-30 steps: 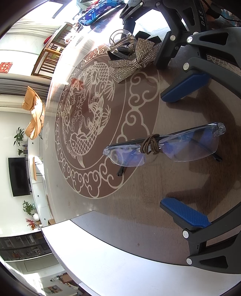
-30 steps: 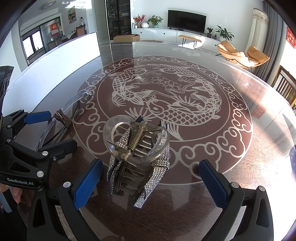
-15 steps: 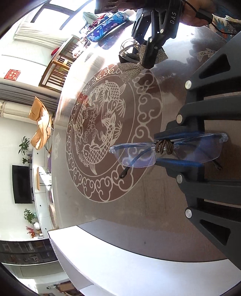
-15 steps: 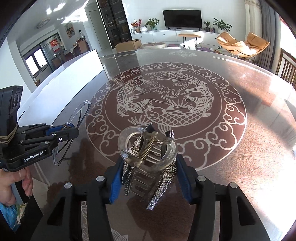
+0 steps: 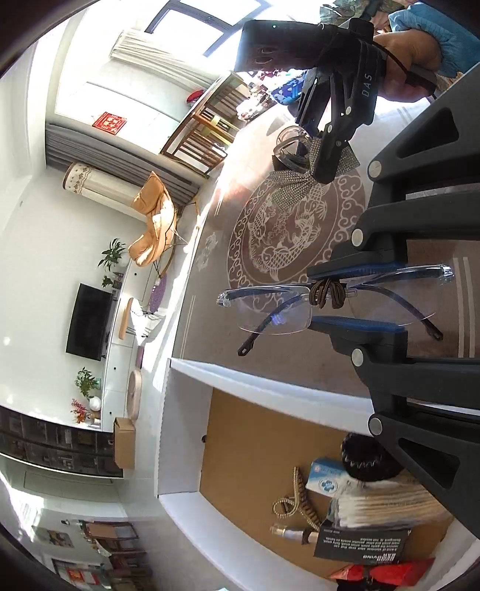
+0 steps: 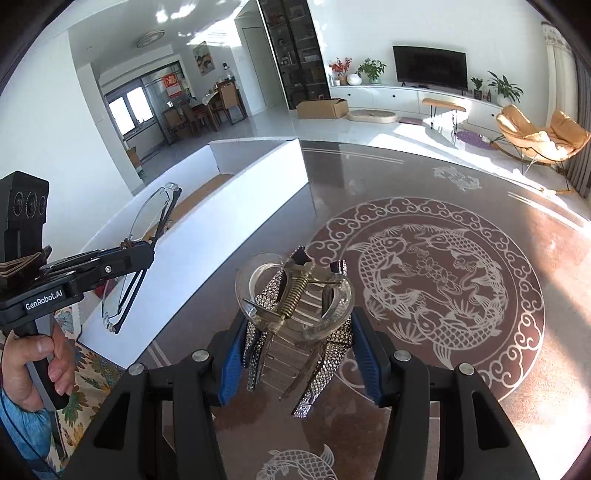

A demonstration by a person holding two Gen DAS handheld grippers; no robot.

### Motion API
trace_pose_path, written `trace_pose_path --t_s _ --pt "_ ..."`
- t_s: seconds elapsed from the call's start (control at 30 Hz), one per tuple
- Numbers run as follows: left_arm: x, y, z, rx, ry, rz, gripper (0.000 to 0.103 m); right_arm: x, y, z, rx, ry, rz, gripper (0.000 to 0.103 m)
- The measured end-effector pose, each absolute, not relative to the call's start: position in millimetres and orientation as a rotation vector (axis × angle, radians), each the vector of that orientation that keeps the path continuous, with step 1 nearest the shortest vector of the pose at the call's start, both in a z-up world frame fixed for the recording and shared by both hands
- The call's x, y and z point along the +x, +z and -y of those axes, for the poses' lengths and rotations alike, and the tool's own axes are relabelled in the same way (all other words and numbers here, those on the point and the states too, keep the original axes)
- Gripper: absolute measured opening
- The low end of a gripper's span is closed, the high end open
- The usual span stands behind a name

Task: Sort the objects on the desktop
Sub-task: 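Carry glasses and hair clip over the bin and open both tools to drop them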

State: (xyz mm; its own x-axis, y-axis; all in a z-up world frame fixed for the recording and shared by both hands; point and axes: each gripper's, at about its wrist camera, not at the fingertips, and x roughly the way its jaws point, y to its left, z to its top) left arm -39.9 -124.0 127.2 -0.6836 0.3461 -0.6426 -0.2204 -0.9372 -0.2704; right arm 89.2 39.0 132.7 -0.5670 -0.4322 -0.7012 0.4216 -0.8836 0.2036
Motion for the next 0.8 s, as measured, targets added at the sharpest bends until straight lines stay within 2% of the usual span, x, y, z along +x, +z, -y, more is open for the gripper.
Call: trace_pose_path --t_s 0.13,0.27,0.4,0.57,0.6,0.63,0.67,0.7,0.73,0.8 --pt "-48 133 205 -1.142 2.745 0.308 0.019 80 171 41 0.99 -2.294 -0.036 0.053" --pt "-52 120 266 -1.272 2.836 0.317 0.019 80 184 126 0.954 -2.153 -0.088 0.053" --pt "-61 94 303 -1.419 2.861 0.293 0.019 83 172 203 0.959 -2.053 -0.188 0.053" --pt "-69 63 319 -1.572 2.844 0.282 0.022 84 127 264 1.102 -1.913 -0.293 0.055" --pt "-69 58 321 -1.603 2.842 0.283 0.025 86 119 270 1.12 -1.9 -0.319 0.062" --pt "-68 54 322 -1.625 2.847 0.281 0.045 89 114 274 1.126 -1.895 -0.342 0.082" --pt "-67 52 325 -1.631 2.86 0.276 0.075 92 111 275 1.121 -1.897 -0.359 0.092" --pt "-63 53 324 -1.612 2.888 0.266 0.087 94 111 275 1.107 -1.905 -0.363 0.1" --pt "-60 57 322 -1.579 2.924 0.252 0.094 95 113 270 1.089 -1.912 -0.352 0.1" --pt "-55 64 322 -1.551 2.964 0.236 0.094 91 119 258 1.075 -1.929 -0.311 0.1"
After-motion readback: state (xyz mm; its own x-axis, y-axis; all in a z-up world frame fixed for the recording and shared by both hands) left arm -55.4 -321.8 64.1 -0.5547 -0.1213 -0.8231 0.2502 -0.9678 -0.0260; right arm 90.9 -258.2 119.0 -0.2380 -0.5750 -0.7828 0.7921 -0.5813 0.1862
